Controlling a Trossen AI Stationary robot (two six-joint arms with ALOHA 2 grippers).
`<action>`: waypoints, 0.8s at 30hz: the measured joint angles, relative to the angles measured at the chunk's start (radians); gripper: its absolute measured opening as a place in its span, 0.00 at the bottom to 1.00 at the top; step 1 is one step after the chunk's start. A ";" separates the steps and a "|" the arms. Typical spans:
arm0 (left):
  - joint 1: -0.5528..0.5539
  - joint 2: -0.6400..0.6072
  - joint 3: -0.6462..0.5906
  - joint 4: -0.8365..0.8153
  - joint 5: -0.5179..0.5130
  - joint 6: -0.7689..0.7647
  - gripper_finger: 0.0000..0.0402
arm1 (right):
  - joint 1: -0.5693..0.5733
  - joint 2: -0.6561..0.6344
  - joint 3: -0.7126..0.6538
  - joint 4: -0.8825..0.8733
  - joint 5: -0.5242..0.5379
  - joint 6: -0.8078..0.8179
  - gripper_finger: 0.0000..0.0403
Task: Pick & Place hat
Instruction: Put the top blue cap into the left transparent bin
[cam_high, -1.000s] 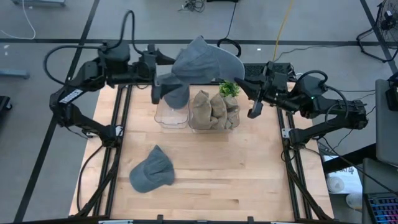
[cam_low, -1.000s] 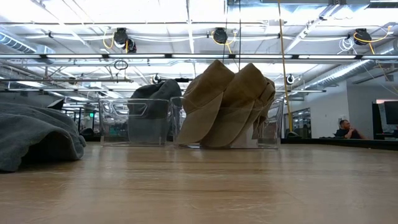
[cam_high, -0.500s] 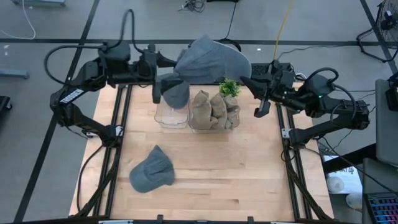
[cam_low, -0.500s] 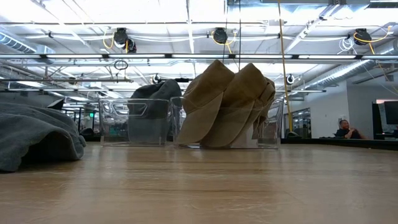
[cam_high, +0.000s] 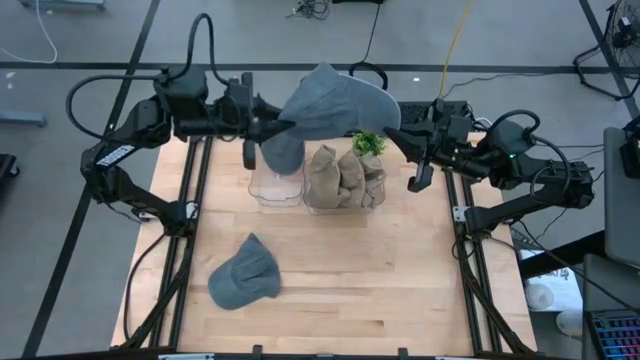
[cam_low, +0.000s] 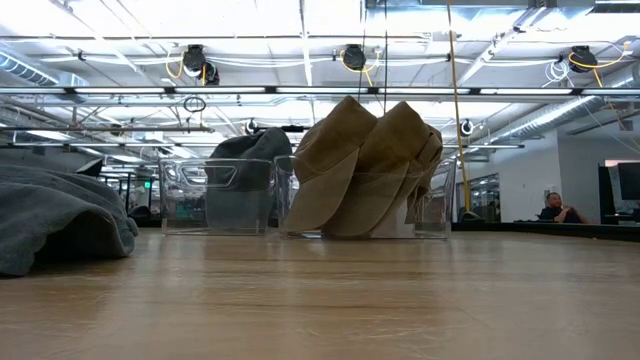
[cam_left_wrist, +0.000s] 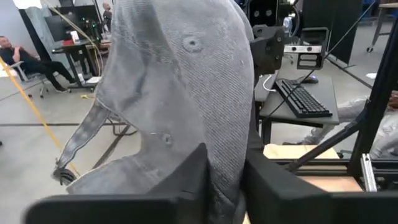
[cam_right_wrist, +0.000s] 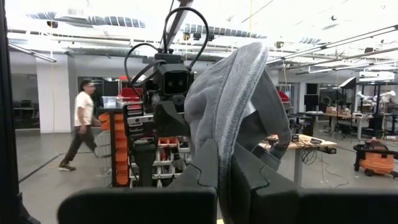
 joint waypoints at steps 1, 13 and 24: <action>0.000 0.000 0.000 0.000 0.000 -0.007 0.16 | 0.000 0.000 0.000 0.000 0.000 0.000 0.00; 0.001 -0.035 0.000 0.009 0.007 -0.035 0.04 | 0.000 0.000 0.000 -0.008 0.091 -0.002 0.08; 0.002 -0.147 -0.001 -0.157 0.038 -0.047 0.04 | 0.000 -0.012 0.001 -0.127 0.136 0.000 0.37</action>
